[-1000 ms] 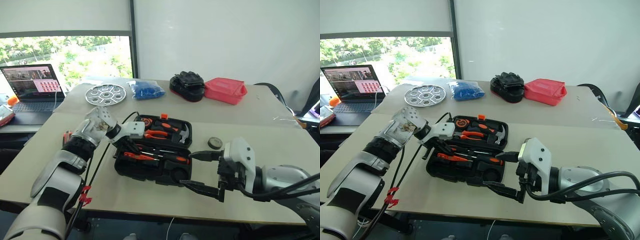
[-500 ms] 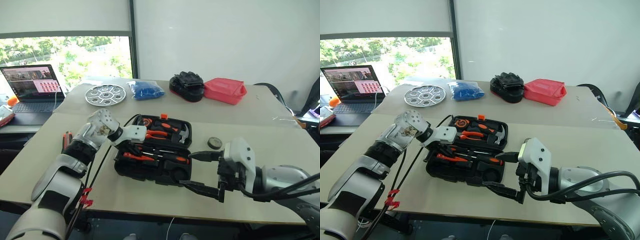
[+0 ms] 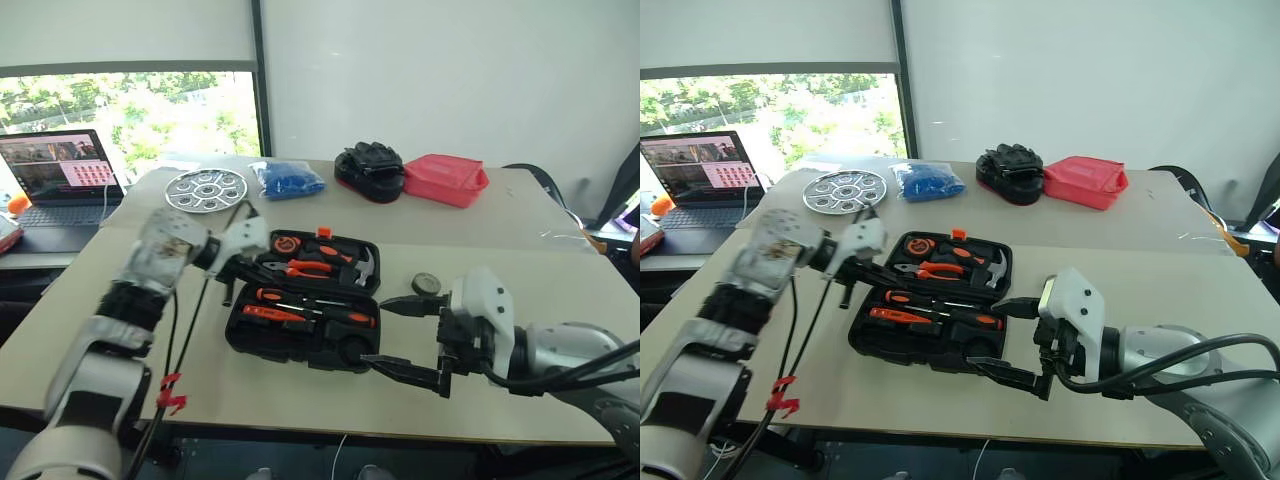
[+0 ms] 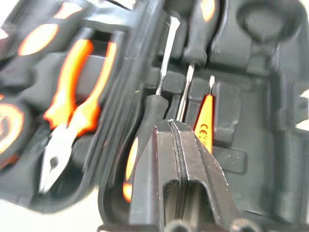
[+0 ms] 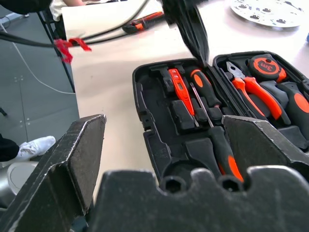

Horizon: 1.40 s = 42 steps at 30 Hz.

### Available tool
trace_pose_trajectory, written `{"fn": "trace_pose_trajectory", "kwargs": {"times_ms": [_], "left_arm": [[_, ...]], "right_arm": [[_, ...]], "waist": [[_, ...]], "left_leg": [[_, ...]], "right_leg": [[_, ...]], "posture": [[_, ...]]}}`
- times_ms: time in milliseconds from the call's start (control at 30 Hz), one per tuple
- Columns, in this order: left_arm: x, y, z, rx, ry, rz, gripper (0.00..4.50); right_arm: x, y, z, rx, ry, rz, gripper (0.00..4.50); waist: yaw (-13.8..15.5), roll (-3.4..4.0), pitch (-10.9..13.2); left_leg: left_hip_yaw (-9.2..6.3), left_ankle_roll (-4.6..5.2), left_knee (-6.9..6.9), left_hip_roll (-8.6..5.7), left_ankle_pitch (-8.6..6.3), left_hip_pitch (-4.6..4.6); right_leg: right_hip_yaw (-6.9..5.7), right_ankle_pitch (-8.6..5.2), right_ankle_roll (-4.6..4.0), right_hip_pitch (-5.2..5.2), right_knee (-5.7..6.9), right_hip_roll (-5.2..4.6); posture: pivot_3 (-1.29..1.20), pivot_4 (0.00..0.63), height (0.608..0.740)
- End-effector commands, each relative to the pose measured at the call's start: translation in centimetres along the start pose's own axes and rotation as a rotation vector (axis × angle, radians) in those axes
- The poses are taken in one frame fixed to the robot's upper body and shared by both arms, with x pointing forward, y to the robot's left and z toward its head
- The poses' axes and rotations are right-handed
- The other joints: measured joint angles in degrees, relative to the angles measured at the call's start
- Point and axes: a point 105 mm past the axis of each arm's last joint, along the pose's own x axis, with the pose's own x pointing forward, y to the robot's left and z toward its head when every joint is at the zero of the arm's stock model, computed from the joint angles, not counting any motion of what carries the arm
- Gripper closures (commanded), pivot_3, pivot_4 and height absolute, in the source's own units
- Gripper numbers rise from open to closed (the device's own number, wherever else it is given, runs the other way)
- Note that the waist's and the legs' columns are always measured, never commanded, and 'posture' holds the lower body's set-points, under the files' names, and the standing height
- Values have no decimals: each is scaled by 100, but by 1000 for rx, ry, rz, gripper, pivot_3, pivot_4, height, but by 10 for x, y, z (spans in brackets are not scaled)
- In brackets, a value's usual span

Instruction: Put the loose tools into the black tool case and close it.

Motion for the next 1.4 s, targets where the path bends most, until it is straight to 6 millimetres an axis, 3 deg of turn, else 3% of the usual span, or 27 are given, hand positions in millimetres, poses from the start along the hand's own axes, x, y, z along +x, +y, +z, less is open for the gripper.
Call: {"fn": "trace_pose_trajectory", "kwargs": {"times_ms": [33, 67, 100, 233, 300, 367, 567, 667, 767, 867, 967, 1233, 1400], "left_arm": [[-29, -6, -13, -130, -2, 155, 3381], [-39, -10, -23, -181, 8, 209, 2842], [-49, -18, -32, -227, 13, 249, 2734], [-73, -41, -57, -349, 41, 366, 1242], [-103, -56, -83, -477, 68, 517, 496], [-122, -68, -97, -555, 83, 619, 39], [-164, -109, -145, -716, 191, 854, 39], [-177, -114, -154, -761, 212, 938, 39], [-184, -97, -147, -833, 158, 1008, 39], [-174, -66, -127, -926, 93, 998, 39], [-167, -36, -121, -1013, 116, 1055, 39], [-141, 11, -138, -1145, 243, 1040, 39], [-125, 32, -146, -1196, 270, 1037, 39]], "right_arm": [[-3, -11, 17, -86, -47, -6, 0], [-2, -14, 20, -95, -56, 2, 0], [0, -16, 23, -103, -68, 13, 0], [4, -21, 31, -116, -103, 56, 0], [10, -24, 36, -130, -124, 98, 0], [13, -27, 39, -133, -137, 124, 0], [23, -31, 40, -128, -152, 205, 0], [26, -31, 40, -129, -155, 232, 0], [29, -30, 39, -134, -155, 246, 0], [30, -28, 37, -135, -157, 252, 0], [31, -27, 35, -133, -159, 247, 0], [32, -16, 30, -120, -168, 209, 0], [29, -10, 26, -111, -164, 174, 0]], "waist": [[3, 1, 0], [-16, 1, 0], [-35, 1, 0], [-86, -1, 1], [-54, -1, 2], [-80, -1, 2], [-40, 0, 2], [19, -1, 1], [98, -1, 1], [155, -13, -3], [158, -13, -4], [-9, -14, -4], [66, -15, -3]], "left_leg": [[0, 0, 0, 0, 0, 1], [3, 0, 2, 1, 0, 1], [4, 0, 1, 5, 0, 4], [-2, -1, -6, 17, 0, 6], [-5, -1, -5, 16, 0, 7], [1, -2, -7, 14, 0, 14], [8, -2, -16, 16, -1, 35], [7, -4, -19, 16, -1, 39], [5, -7, -18, 16, 0, 43], [-5, -13, -14, 17, 4, 46], [0, -15, -14, 7, 5, 49], [13, -16, -49, 2, 4, 39], [14, -17, -52, -2, 5, 30]], "right_leg": [[0, 0, 0, 0, -1, 0], [3, 0, 0, -1, 0, -1], [8, 0, 1, -2, 0, -2], [4, 0, -1, -2, -1, -4], [-1, 0, -1, 0, -1, -7], [2, 0, -1, 4, -5, -12], [5, 0, -5, 10, -7, -19], [2, 0, -8, 11, -8, -25], [0, 4, -14, 13, -7, -28], [-18, 8, -17, 21, -6, -22], [-13, 13, -10, 25, -6, -20], [-6, 15, -15, -11, -1, -14], [-8, 15, -15, -17, -7, -16]], "posture": [[0, 150, 740], [0, 150, 740], [0, 150, 740], [0, 150, 740], [0, 150, 740], [0, 150, 740], [0, 150, 740], [0, 150, 740], [0, 150, 740], [0, 150, 740], [0, 150, 740], [0, 150, 740], [0, 150, 740]]}}
